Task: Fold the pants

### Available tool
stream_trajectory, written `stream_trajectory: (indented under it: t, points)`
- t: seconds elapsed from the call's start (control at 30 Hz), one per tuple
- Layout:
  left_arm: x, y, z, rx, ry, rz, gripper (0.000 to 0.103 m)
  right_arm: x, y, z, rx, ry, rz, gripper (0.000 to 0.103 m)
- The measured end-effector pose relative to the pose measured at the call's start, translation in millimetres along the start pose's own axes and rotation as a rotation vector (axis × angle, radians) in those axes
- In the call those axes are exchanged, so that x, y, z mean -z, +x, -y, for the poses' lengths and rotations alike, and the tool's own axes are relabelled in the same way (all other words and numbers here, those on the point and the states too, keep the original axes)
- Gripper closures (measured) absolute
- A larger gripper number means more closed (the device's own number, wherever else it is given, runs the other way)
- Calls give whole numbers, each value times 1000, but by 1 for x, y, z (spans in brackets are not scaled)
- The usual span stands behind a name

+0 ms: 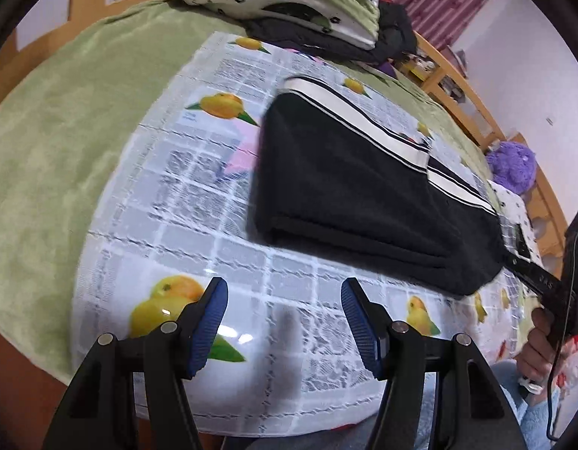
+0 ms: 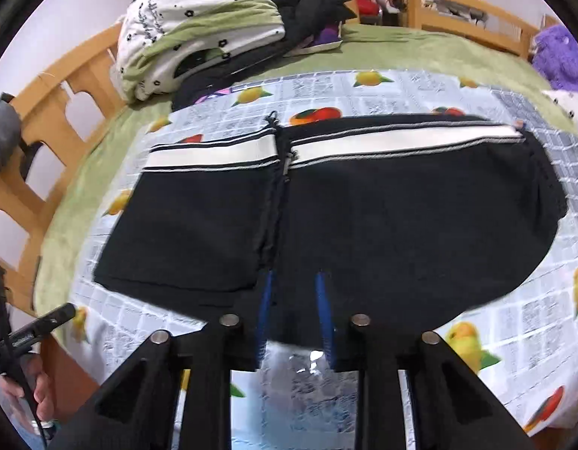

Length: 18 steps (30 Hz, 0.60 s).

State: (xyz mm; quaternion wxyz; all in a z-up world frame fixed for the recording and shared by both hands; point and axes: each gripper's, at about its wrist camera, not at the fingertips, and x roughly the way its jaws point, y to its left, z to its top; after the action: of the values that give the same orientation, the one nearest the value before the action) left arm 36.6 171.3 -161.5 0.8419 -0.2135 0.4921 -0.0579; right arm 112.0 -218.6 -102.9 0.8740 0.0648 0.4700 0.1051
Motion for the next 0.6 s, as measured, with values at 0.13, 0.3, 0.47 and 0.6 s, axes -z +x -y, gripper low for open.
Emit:
stream_trajectory:
  t: [0.13,0.3,0.47,0.6]
  points:
    - [5,6,8,32,34,-26,43,4,-14,-5,46,-37,70,79]
    - [1,11,7,36,48,-29,43,-8,-13,-25,3,-137,90,79]
    - [-15,14,-6,35,16,-9,43,-43,20,-48,-30,-269,57,79]
    - [-28,18,-14,43,-11,10,43,-69,66,-57,13,-321,3,79]
